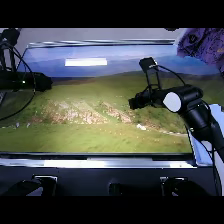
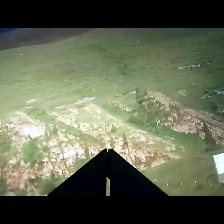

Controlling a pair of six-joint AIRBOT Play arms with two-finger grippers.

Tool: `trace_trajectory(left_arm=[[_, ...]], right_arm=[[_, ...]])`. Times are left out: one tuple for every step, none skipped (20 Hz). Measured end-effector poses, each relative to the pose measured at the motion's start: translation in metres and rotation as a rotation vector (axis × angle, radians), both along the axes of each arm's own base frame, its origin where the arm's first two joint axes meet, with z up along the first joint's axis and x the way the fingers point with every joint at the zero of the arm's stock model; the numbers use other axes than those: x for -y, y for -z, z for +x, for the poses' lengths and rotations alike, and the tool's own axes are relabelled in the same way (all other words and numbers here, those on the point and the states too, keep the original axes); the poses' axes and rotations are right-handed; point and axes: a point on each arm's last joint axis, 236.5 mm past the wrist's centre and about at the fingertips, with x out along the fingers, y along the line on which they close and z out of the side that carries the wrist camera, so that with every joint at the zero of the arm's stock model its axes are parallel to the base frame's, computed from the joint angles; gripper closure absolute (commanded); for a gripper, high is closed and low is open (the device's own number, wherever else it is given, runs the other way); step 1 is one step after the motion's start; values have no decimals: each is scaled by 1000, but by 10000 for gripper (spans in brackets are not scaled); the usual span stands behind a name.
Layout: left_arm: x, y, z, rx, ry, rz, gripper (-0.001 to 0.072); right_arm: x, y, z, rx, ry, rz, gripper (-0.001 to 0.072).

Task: Fold the clothes and pants, and hang the long-sleeved shirts on hangers.

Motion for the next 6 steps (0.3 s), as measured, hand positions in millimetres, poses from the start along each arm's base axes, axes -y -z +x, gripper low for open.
trace_trajectory(left_arm=[[0,-1,0,4,-1,-1,689],[0,0,0,3,-1,0,689],[-1,0,0,4,-1,2,689],[-1,-1,0,7,-2,1,689],[-1,0,1,7,-2,1,689],[-1,0,1,7,-2,1,689]], right_arm=[[-1,0,0,0,-2,0,673],[-1,0,0,0,-2,0,673],[-1,0,0,0,-2,0,673],[-1,0,0,0,-2,0,673],[-1,0,0,1,-3,0,673],[-1,0,0,1,-3,-1,673]])
